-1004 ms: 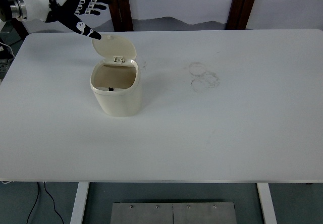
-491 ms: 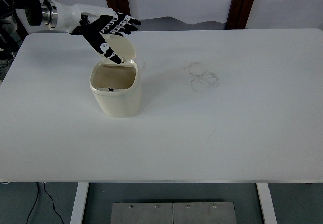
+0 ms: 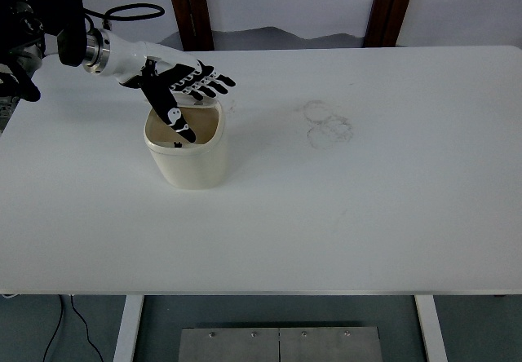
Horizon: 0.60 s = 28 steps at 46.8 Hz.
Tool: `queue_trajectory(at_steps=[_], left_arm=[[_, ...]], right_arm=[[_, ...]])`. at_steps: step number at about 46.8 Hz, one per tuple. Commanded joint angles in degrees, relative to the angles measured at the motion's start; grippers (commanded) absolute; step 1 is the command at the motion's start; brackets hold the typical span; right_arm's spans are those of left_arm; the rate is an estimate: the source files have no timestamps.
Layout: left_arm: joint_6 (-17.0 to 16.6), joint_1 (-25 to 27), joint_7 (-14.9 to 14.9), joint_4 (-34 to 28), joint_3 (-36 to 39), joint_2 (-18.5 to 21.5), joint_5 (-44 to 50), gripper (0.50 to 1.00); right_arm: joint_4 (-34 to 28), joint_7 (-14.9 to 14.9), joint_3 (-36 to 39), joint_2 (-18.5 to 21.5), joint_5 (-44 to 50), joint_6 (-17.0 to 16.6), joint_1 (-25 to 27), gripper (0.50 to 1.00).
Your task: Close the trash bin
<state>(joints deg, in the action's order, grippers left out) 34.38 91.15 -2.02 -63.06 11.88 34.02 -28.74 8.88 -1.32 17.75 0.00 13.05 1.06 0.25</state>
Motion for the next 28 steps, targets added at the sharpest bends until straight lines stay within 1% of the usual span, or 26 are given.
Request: queue_trajectory(at_steps=[1,5,9,28], left_arm=[[-0.19,-0.01,-1.14,-1.27,0.08,0.08,0.0,1.0],[-0.28,-0.01,-4.21,-3.11,0.16,0.16,0.09,1.0],[-0.37,-0.01,-6.15,-4.0,0.16,0.17,0.18,1.0],[-0.46,-0.36,-6.51,-4.09,2.71,0.52,0.18,1.0]], right_arm=[[0.0,0.0,0.0,0.0,0.04,0.0,0.01,0.993],[0.0,0.0,0.0,0.0,0.04,0.0,0.01,0.993],[0.0,0.0,0.0,0.0,0.04,0.0,0.01,0.993],[0.0,0.0,0.0,0.0,0.04,0.0,0.01,0.993]])
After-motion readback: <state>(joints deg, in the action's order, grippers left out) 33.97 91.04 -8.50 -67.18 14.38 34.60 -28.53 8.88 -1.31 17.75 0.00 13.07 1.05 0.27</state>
